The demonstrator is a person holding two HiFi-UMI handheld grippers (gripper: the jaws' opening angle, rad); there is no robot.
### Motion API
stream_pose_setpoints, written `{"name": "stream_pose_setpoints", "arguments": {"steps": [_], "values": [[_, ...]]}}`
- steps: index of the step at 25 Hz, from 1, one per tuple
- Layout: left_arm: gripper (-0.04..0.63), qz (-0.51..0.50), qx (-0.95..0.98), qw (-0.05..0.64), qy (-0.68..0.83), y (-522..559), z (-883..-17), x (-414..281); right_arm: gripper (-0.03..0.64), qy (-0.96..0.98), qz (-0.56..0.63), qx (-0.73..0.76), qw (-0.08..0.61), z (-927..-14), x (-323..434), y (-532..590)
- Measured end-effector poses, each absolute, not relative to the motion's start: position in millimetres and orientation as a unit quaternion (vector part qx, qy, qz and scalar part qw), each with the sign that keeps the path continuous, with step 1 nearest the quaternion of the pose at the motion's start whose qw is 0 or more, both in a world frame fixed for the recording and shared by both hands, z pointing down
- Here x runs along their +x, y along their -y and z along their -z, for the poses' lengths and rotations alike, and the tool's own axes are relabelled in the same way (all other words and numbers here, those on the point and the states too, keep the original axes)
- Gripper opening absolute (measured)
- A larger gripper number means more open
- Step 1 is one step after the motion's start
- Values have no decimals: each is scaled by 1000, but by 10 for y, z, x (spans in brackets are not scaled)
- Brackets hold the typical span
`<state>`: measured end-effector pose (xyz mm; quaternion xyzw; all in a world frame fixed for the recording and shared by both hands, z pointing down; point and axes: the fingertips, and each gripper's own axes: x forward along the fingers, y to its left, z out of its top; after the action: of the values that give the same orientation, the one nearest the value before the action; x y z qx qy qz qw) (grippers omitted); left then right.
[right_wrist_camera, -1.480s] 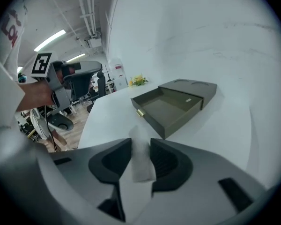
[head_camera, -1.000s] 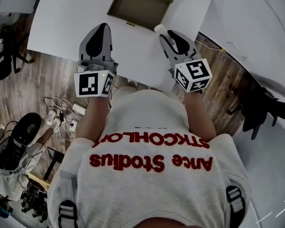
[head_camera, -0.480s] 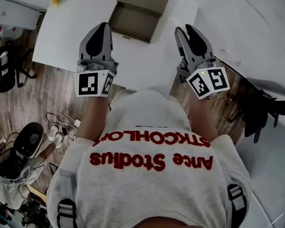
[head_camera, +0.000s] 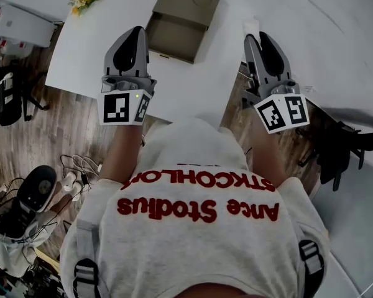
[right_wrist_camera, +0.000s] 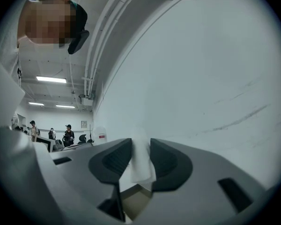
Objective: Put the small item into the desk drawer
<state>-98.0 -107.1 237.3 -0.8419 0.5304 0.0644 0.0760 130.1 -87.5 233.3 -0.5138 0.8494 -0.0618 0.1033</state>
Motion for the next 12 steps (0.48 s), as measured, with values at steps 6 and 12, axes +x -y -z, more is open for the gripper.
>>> {"name": "stream_pose_setpoints", "arguments": {"steps": [6, 12], "values": [[8, -48, -826, 69, -557, 1075, -2480, -1169, 126, -864, 66, -489, 102, -2337, 1126, 952], [8, -37, -804, 70, -589, 1047, -2527, -1390, 126, -882, 79, -453, 101, -2428, 890, 1104]]}}
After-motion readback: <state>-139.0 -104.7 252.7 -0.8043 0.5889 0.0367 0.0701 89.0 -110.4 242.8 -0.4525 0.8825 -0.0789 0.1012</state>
